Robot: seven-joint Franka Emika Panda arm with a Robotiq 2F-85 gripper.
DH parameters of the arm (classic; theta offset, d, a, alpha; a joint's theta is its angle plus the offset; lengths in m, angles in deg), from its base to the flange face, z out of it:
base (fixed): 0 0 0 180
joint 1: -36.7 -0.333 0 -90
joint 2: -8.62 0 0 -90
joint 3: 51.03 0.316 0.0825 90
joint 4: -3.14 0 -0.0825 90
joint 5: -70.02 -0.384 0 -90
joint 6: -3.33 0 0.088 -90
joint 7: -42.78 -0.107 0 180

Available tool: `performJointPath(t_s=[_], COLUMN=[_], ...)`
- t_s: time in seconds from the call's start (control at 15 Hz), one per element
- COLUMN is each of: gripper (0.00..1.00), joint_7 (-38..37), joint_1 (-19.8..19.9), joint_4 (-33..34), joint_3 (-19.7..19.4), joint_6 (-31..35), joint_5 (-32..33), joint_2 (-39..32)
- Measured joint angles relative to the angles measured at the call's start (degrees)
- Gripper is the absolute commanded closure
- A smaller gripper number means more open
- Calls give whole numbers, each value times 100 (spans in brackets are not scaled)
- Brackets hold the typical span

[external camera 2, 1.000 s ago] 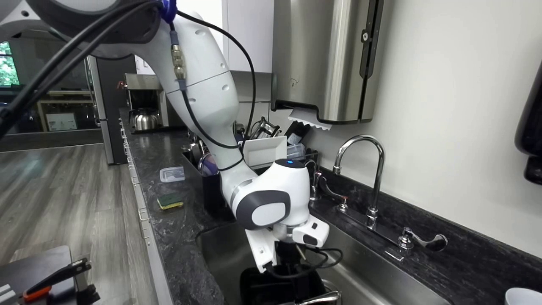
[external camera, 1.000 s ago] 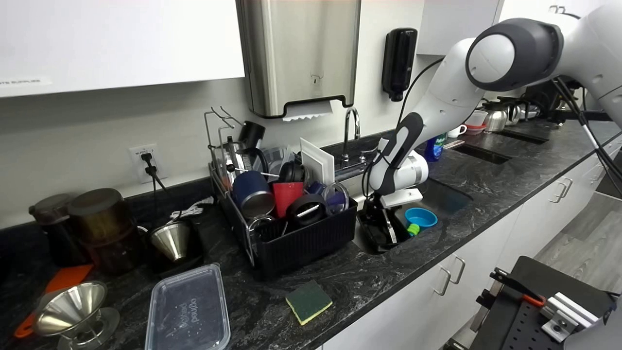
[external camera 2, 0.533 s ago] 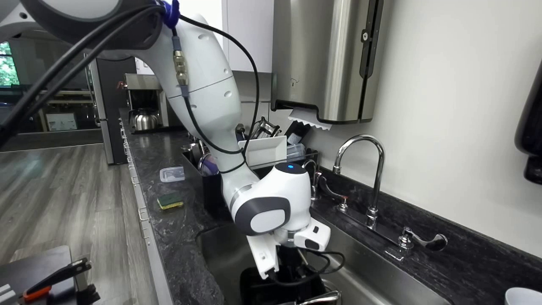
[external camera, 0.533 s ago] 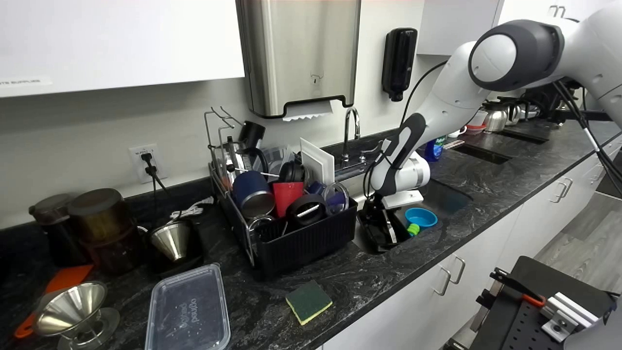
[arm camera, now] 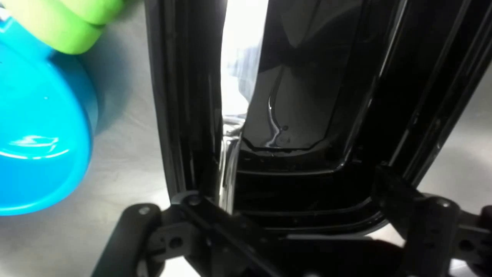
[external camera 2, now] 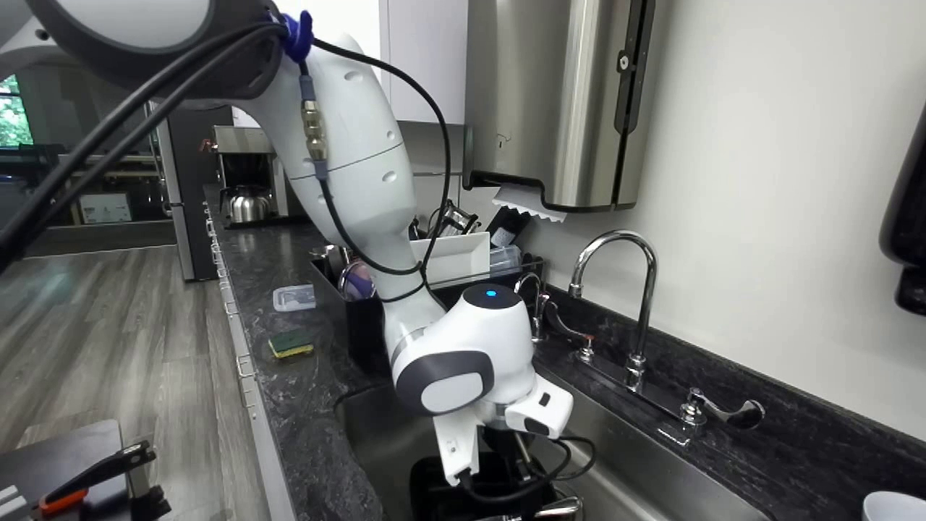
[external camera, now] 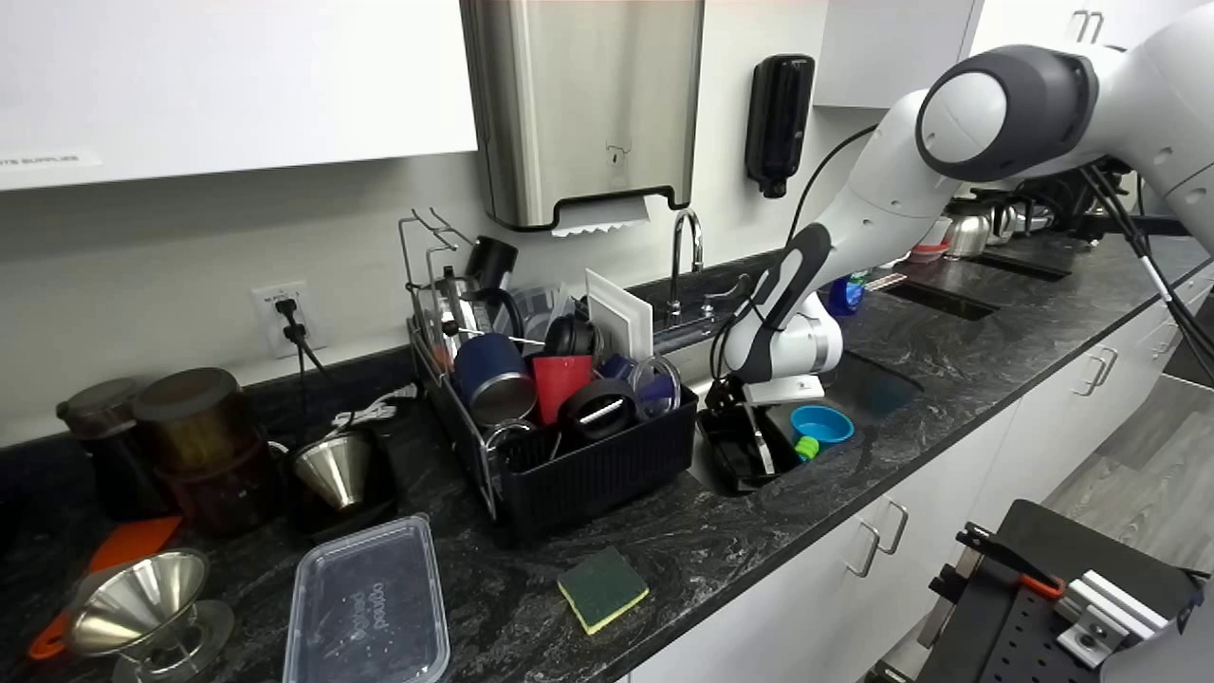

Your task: Put the knife in the sink on the dish rack

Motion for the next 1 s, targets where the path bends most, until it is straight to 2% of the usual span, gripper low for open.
performJointPath(t_s=[0.73,0.8,0.93,1.0], gripper=[0,5,29,34], joint_7=[-72,-72,-72,-72], joint_1=[12,12,13,13], joint_4=[-2,-2,-2,-2], joint_3=[-3,-10,-20,-24], joint_6=[454,461,468,469], joint_5=[-7,-7,-7,-7], joint_2=[-176,-176,-176,-176])
